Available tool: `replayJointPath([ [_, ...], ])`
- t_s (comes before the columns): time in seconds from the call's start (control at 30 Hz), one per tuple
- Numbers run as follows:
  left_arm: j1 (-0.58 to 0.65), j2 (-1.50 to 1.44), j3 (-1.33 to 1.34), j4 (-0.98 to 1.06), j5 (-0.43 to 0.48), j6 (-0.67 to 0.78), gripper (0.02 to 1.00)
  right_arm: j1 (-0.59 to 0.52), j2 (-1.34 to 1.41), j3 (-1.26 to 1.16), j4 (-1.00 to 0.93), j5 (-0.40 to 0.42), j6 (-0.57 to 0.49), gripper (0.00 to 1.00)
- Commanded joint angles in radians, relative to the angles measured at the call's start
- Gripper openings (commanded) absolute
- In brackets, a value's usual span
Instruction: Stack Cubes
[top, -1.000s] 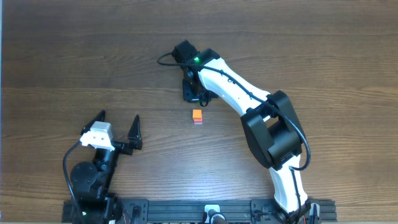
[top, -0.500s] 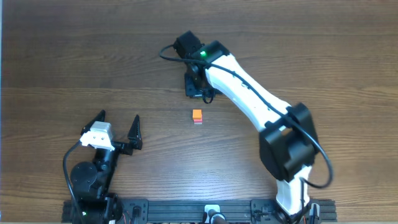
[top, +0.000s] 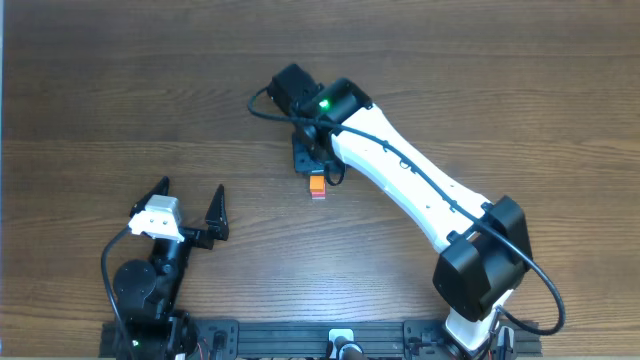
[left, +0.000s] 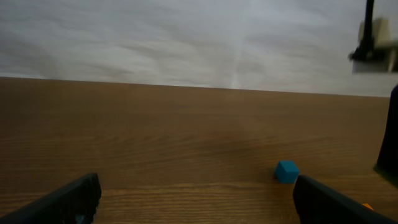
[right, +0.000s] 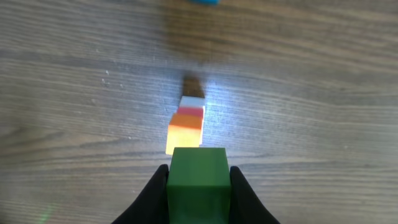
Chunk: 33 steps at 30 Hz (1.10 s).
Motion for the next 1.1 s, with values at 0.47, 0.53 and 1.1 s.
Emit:
replayJointPath([
  [0.47,-0.005,-0.005,-0.006,-0.001,-0.002,0.014,1.000,0.042,-0.017,-0.123,0.118,-0.027,0.055,0.009],
  [0.53,-0.005,-0.005,-0.006,-0.001,-0.002,0.014,0.998,0.042,-0.017,-0.135,0.132,-0.028,0.058,0.012],
  [1.1,-0.005,-0.005,-0.006,-0.001,-0.001,0.014,1.000,0.042,-0.014,-0.147,0.145,0.017,0.147,0.012],
])
